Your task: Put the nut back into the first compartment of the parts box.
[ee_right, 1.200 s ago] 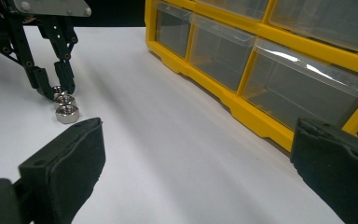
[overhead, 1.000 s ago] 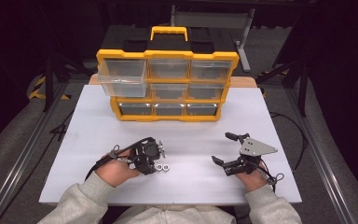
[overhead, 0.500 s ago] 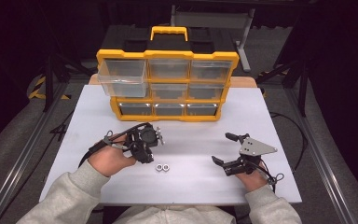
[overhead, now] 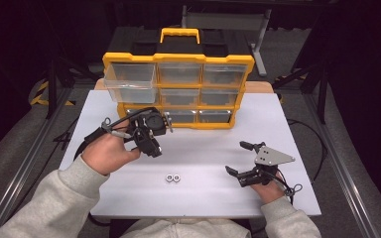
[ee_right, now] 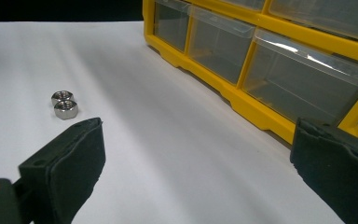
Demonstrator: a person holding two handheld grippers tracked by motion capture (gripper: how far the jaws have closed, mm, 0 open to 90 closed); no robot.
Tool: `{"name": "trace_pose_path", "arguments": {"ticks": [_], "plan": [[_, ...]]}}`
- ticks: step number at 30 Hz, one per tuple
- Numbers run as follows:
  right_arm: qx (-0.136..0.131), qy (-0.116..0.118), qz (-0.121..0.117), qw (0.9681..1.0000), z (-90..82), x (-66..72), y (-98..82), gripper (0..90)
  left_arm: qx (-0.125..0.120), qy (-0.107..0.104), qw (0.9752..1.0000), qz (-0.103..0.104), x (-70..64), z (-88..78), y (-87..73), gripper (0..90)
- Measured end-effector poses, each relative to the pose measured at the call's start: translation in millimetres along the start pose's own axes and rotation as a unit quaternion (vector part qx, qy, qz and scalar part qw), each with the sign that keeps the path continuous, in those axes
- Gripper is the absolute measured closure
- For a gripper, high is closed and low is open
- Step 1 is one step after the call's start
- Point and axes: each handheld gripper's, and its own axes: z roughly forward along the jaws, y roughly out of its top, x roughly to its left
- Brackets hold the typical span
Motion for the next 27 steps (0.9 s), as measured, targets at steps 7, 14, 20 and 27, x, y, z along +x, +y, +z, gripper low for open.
{"name": "trace_pose_path", "arguments": {"ticks": [7, 14, 20, 27], "plan": [[-0.001, 0.0, 0.0, 1.0, -0.6, 0.0, 0.0, 3.7, -0.009, 0.004, 0.9999, 0.002, 3.9, -27.7, 6.5, 69.6], [0.0, -0.003, 0.002, 1.0, -0.5, -0.3, -0.2, 3.7, -0.016, 0.005, 0.9999, 0.003, 8.2, -45.8, 11.4, 69.7], [-0.003, -0.006, 0.003, 1.0, -1.3, -0.8, -0.1, 3.7, -0.022, 0.017, 0.9996, -0.007, 14.9, -70.7, 14.4, 69.7], [-0.003, -0.006, 0.003, 1.0, -1.6, -0.6, -0.1, 3.7, -0.025, 0.031, 0.9991, -0.015, 18.7, -95.0, 16.8, 69.7]]}}
